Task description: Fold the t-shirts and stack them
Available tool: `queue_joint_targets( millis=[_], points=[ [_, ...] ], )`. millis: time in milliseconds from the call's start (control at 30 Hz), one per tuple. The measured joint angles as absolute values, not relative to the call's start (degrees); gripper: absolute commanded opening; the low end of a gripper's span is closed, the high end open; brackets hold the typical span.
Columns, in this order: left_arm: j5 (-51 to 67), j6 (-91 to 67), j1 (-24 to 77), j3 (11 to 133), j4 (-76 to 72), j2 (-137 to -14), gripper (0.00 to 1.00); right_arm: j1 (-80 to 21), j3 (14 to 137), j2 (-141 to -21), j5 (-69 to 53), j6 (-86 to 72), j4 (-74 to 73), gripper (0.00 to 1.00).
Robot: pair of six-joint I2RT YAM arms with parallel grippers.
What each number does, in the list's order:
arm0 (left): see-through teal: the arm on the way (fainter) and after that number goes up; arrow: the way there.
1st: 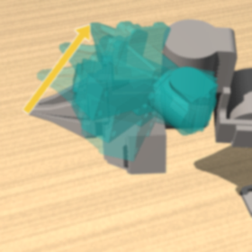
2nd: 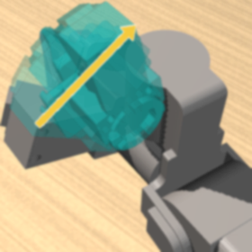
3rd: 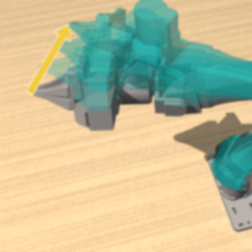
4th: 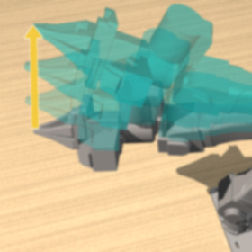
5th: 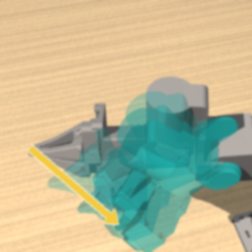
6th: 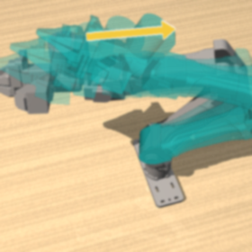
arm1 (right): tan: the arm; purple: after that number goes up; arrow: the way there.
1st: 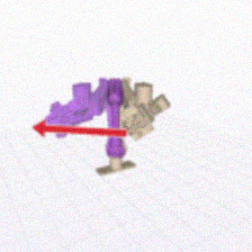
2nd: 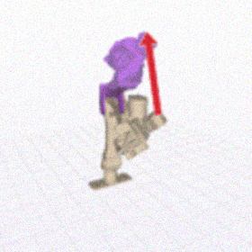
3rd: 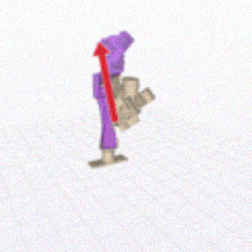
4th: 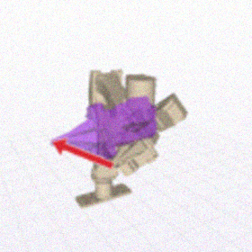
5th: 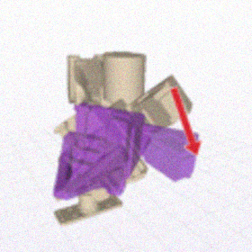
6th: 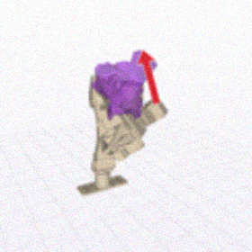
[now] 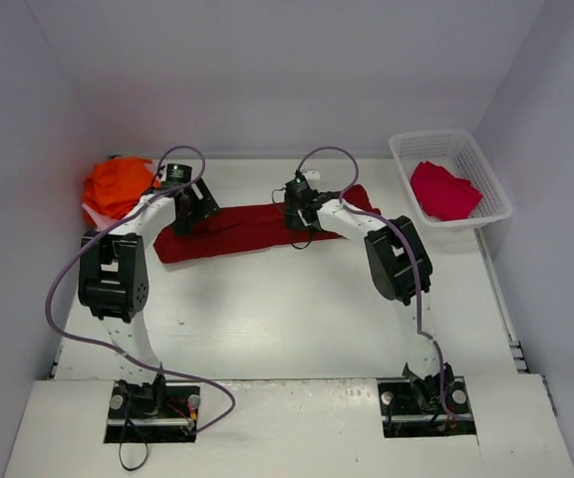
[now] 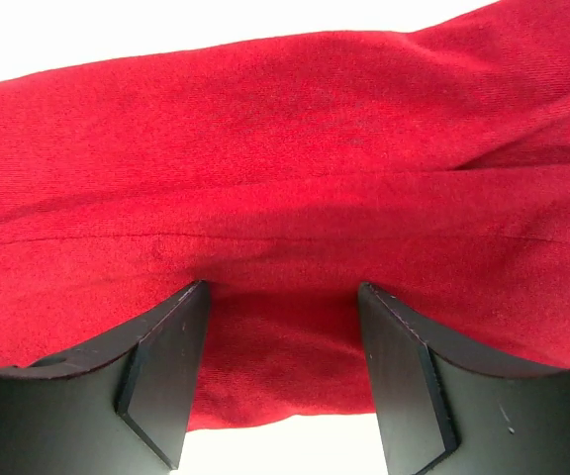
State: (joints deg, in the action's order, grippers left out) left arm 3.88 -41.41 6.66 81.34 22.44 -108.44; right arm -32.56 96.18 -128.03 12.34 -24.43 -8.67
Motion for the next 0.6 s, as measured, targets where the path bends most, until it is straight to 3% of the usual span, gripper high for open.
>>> queue_joint_targets(
  millis=[600],
  points=[
    [3.44,-43.07,7.77,80.29,19.84,-113.36,0.82,-32.25,96.18,-128.35,12.4,-24.14,-7.94,0.58]
  ],
)
